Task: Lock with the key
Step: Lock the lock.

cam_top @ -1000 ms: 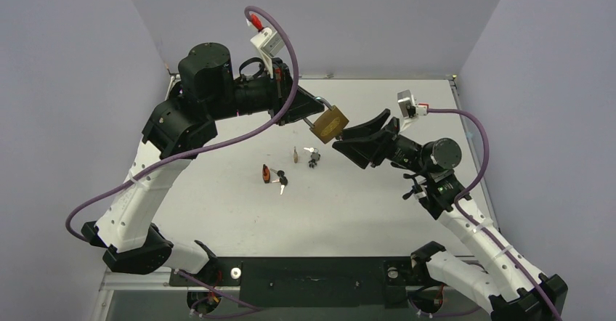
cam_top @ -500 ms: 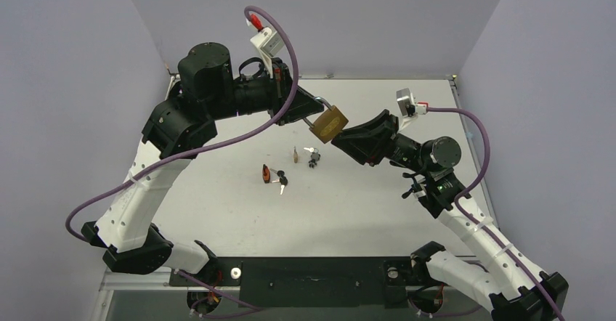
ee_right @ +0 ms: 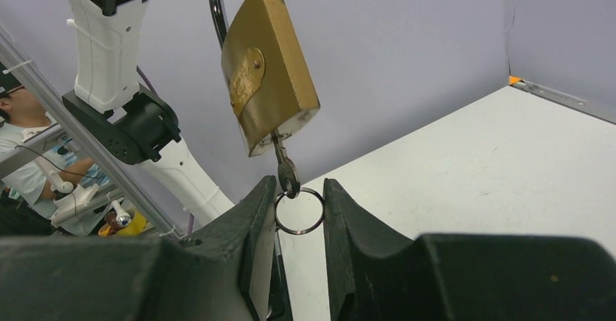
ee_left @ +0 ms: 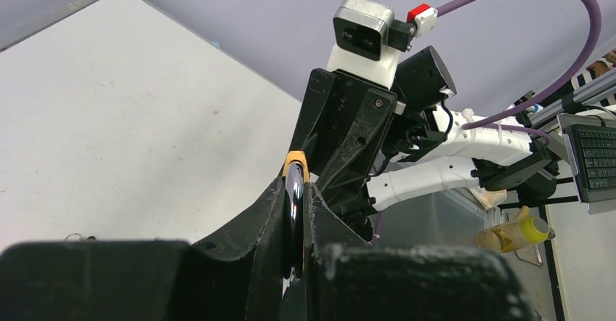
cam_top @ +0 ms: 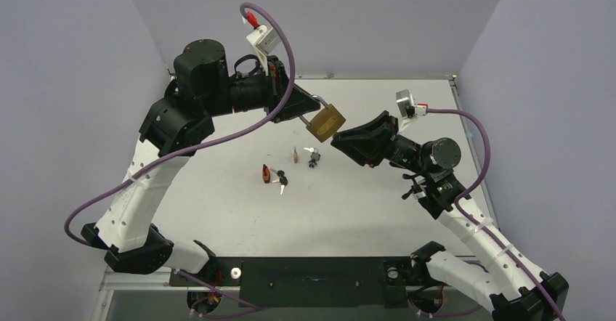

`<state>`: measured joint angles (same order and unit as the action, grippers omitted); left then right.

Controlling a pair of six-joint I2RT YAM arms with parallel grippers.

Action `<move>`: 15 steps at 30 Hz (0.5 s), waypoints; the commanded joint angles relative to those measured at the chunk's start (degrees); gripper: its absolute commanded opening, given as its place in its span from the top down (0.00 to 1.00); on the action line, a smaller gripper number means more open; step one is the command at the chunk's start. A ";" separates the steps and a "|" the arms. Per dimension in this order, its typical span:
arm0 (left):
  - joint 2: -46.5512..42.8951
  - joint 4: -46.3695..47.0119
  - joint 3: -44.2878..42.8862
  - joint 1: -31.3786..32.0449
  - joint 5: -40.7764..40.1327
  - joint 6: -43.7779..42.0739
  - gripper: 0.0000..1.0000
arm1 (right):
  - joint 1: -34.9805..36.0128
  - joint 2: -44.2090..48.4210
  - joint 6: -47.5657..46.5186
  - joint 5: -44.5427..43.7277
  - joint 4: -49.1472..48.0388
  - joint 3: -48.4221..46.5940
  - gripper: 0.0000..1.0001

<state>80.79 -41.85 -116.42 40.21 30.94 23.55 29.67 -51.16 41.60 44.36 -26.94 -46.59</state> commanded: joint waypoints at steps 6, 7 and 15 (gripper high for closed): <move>-1.38 9.98 -6.54 -4.09 3.82 2.68 1.00 | -0.17 2.74 -2.18 -0.81 0.72 2.27 1.00; -1.22 10.30 -6.50 -4.22 3.96 2.89 1.00 | -0.28 2.97 -2.47 -1.17 1.77 2.35 1.00; -0.76 9.29 -1.55 -4.48 -2.19 1.83 1.00 | -0.82 2.70 -7.71 -11.74 16.59 2.73 1.00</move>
<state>80.79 -39.68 -119.44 36.01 32.45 25.04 29.58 -48.71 37.78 40.77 -18.57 -44.23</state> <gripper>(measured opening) 0.072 0.230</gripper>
